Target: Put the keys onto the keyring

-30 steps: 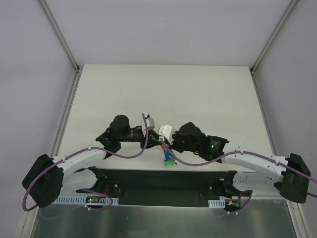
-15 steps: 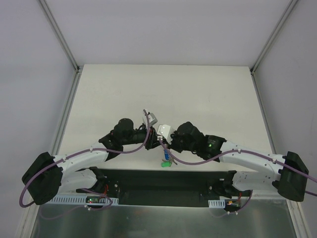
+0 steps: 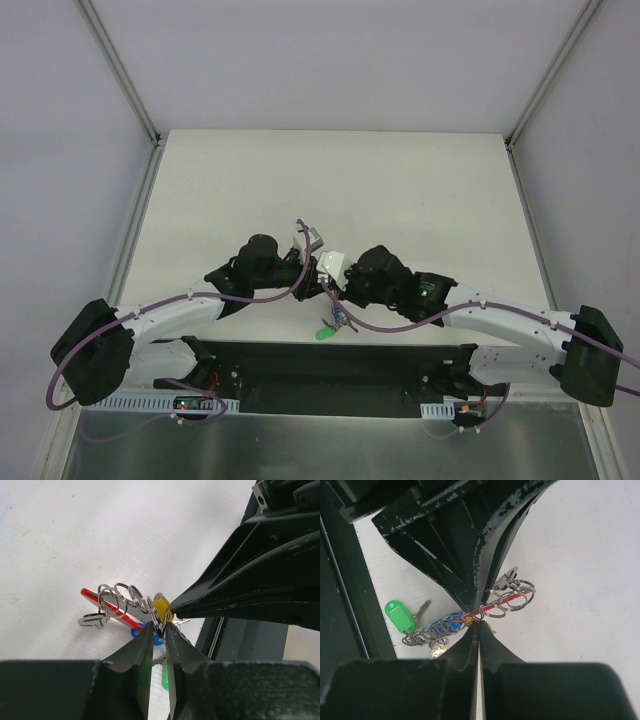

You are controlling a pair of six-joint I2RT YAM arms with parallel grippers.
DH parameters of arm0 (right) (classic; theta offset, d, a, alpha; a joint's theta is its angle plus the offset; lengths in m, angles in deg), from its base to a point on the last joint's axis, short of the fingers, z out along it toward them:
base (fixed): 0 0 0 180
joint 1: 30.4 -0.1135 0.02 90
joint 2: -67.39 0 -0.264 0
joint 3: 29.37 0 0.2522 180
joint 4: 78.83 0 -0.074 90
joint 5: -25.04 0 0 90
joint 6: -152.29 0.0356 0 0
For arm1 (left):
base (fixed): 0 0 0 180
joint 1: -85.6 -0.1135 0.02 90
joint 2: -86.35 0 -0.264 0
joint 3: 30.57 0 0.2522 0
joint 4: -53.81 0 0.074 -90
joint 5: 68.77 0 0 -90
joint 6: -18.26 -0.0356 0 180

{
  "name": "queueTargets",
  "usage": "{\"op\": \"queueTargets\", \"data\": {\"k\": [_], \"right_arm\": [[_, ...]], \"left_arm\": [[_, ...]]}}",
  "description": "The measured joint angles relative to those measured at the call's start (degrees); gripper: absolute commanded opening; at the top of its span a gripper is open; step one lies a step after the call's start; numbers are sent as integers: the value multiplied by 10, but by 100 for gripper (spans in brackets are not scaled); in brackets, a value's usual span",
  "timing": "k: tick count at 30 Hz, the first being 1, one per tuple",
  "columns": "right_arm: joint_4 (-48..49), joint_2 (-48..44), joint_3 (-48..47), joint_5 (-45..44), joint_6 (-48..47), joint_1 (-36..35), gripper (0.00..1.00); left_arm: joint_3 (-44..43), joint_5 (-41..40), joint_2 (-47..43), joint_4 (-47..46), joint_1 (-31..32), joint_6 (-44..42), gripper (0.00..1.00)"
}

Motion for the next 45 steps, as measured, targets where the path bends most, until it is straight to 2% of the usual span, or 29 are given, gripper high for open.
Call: {"op": "queueTargets", "data": {"k": [3,13,23,33,34,35,38,41,45], "right_arm": [[0,0,0,0,0,1,1],[4,-2,1,6,4,5,1],[62,-34,53,30,45,7,1],[109,-30,77,42,82,14,2],[111,-30,78,41,85,14,6],[113,-30,79,40,87,14,15],[112,-41,82,40,97,16,24],[104,-64,82,48,108,28,29],[97,-96,82,87,123,80,30]], "left_arm": [[-6,0,3,13,0,-7,0],[-9,-5,-1,16,0,-16,0],[61,-25,-24,-106,4,44,0],[104,-32,0,-224,3,93,0],[108,-34,0,-232,3,96,0],[111,-37,0,-239,3,98,0],[117,-44,0,-261,3,99,0],[117,-46,0,-286,3,98,0],[121,-46,0,-315,3,95,0]]}}
